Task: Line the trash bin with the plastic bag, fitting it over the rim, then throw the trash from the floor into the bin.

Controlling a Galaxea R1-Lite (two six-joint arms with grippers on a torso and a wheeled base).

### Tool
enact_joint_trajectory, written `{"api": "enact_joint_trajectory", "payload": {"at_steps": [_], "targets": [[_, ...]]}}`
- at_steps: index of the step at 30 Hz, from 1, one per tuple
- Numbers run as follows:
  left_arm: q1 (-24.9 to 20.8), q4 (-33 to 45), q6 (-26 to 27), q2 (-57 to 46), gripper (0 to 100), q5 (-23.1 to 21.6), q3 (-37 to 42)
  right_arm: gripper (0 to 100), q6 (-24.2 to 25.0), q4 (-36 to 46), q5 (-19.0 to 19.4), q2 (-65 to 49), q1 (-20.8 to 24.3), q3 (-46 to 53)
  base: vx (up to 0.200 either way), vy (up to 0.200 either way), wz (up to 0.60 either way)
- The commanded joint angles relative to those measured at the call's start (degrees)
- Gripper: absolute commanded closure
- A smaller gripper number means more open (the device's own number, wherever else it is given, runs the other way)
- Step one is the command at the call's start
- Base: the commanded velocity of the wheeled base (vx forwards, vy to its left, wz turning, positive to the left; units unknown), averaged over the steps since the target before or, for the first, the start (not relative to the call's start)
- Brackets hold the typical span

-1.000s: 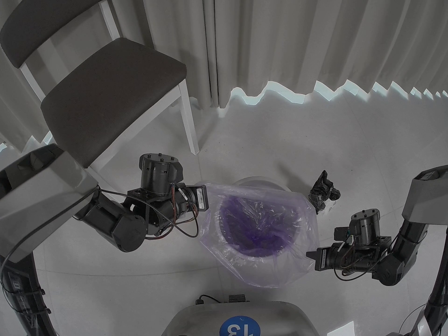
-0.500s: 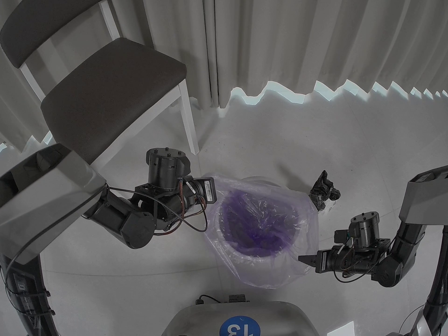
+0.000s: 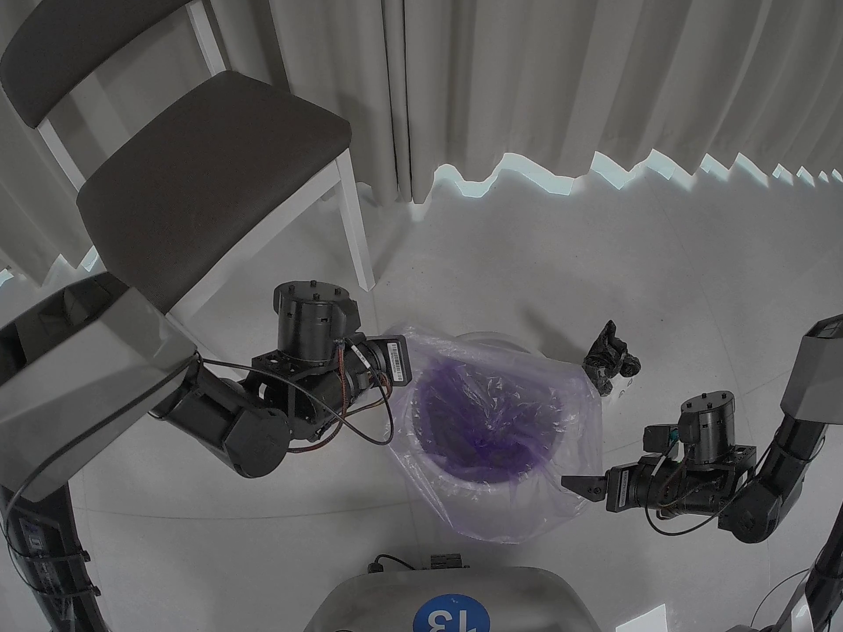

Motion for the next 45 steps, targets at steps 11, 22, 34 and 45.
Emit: {"api": "enact_joint_trajectory", "payload": {"at_steps": [11,22,34,45], "targets": [[-1.1,-1.7,0.0,-0.3,100,-0.1,-0.6,0,-0.2,-0.1,-2.0,-1.8,1.7,0.4,0.0,0.0,0.0],[0.1,-1.8,0.0,1.4,100,0.1,-0.5,0,-0.4,0.0,-2.1,-4.8,-0.7,0.2,0.0,0.0,0.0],[0.4,-2.8,-0.1,4.8,100,0.2,-2.0,0,-1.9,0.0,-2.1,-5.2,-3.1,-0.3,0.0,0.0,0.0],[0.0,-3.3,-1.6,9.6,100,1.4,-6.8,0,-1.9,0.0,-2.2,-5.8,-3.6,-0.3,0.0,0.0,0.0]]}}
